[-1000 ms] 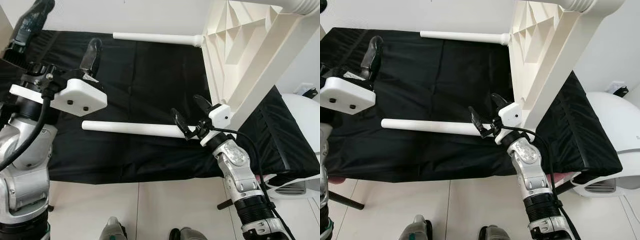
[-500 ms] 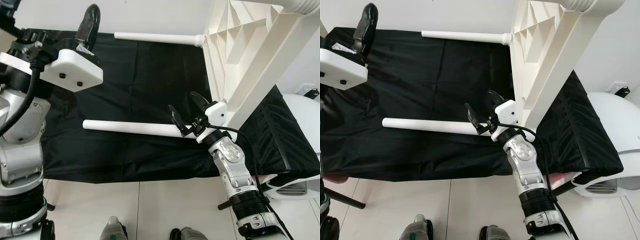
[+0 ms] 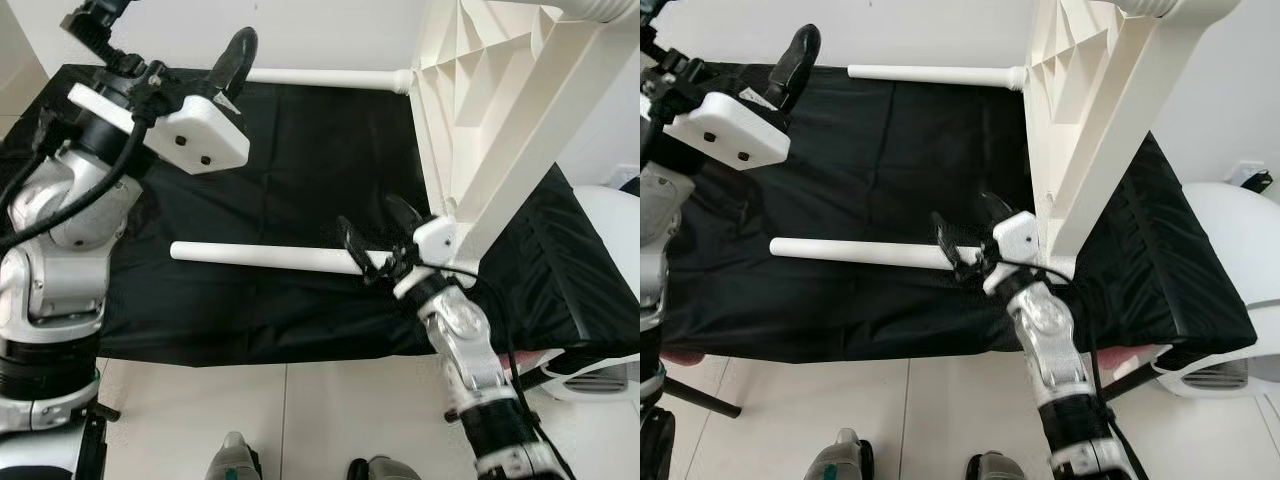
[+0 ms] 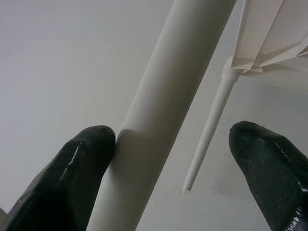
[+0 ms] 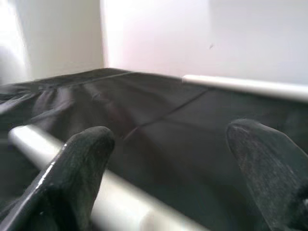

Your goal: Building children table

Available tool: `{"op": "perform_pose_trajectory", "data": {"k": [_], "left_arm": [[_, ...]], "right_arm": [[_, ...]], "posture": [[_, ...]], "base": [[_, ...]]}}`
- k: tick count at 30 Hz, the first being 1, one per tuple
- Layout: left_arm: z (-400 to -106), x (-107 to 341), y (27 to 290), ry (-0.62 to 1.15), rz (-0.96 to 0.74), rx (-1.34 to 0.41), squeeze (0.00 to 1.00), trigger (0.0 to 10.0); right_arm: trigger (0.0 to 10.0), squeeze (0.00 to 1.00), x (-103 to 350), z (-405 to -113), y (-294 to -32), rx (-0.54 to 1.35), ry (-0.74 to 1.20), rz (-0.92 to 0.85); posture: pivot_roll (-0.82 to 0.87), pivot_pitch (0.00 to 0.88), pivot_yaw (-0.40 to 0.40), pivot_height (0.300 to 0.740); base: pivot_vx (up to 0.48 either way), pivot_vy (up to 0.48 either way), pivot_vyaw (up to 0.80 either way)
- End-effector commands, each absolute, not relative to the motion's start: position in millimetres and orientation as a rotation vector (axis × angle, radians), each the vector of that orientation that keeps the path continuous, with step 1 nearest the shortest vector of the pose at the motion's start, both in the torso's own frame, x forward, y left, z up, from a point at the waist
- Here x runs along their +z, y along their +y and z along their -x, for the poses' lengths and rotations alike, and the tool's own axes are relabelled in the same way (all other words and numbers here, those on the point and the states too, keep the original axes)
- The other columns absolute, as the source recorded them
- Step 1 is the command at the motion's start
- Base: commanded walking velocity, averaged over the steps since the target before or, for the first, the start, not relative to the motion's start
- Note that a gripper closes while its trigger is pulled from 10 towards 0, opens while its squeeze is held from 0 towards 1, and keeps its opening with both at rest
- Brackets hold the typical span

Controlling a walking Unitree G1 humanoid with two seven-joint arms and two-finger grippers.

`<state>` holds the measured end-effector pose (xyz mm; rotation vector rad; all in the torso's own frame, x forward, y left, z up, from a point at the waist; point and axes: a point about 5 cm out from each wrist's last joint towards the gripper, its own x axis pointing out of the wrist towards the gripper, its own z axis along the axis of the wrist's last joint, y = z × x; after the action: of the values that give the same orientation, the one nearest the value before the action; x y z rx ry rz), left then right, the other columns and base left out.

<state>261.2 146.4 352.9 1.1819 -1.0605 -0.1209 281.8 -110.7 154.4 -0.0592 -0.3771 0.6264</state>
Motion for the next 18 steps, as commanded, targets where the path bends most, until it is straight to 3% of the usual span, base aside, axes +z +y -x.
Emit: {"op": "perform_pose_trajectory", "data": {"k": [1,11,18], "left_arm": [[-260.8,359.3,146.3,-1.104,-1.188,-0.119,0.0,10.0],[-268.6,366.5,150.1,-1.113,-1.22,-0.112,0.0,10.0],[-286.1,365.8,153.5,-1.016,-1.278,-0.12,0.0,10.0]], "right_arm": [[10.0,0.0,152.0,-272.6,-104.6,0.7,-0.354,0.047],[10.0,0.0,146.4,-254.0,-103.1,0.759,-0.316,0.033],[10.0,0.0,154.0,-239.3,-112.9,0.723,-0.313,-0.028]], "posture": [[0.12,0.08,0.041,0.74],[0.1,0.081,0.07,0.74],[0.07,0.09,0.1,0.74]], "base": [[0.0,0.0,0.0],[0.0,0.0,0.0],[0.0,0.0,0.0]]}}
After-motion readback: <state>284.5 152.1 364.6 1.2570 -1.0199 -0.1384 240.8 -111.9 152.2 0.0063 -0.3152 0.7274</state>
